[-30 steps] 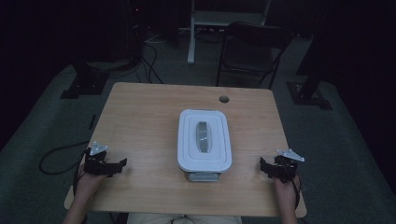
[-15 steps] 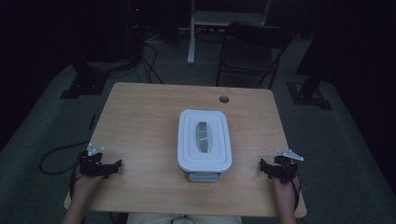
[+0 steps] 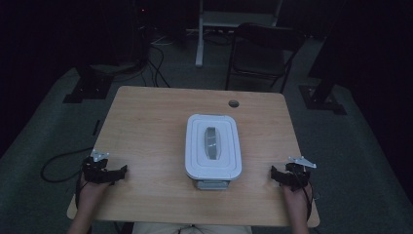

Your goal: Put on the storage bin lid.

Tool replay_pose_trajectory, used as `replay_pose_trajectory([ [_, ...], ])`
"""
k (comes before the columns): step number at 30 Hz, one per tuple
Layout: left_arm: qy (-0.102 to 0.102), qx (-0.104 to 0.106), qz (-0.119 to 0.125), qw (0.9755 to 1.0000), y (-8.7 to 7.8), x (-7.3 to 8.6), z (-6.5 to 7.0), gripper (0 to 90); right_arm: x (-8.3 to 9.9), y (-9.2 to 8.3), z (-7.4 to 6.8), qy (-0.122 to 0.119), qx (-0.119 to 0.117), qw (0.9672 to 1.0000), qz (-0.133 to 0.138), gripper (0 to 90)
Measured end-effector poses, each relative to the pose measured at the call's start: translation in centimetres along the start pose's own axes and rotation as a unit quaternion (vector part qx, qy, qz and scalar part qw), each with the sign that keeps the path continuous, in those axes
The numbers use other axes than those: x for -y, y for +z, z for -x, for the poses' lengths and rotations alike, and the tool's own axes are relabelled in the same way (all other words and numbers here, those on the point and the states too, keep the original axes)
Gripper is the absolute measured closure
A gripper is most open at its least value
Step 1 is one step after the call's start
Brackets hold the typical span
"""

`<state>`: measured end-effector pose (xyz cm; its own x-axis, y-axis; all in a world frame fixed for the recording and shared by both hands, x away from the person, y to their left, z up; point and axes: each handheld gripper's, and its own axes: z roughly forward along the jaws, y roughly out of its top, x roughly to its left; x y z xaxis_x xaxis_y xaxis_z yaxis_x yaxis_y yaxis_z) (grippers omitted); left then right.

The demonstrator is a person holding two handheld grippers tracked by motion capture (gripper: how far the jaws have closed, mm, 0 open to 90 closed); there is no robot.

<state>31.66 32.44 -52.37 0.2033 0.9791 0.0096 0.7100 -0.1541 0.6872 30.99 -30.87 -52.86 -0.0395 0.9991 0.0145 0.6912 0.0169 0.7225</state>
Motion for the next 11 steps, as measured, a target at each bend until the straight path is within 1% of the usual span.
replay_pose_trajectory([
  [11,-0.004,-0.003,0.0,1.0,0.03,-0.03,0.07,1.8,0.0,0.0,0.0,0.0,0.0,1.0,0.0,12.7],
])
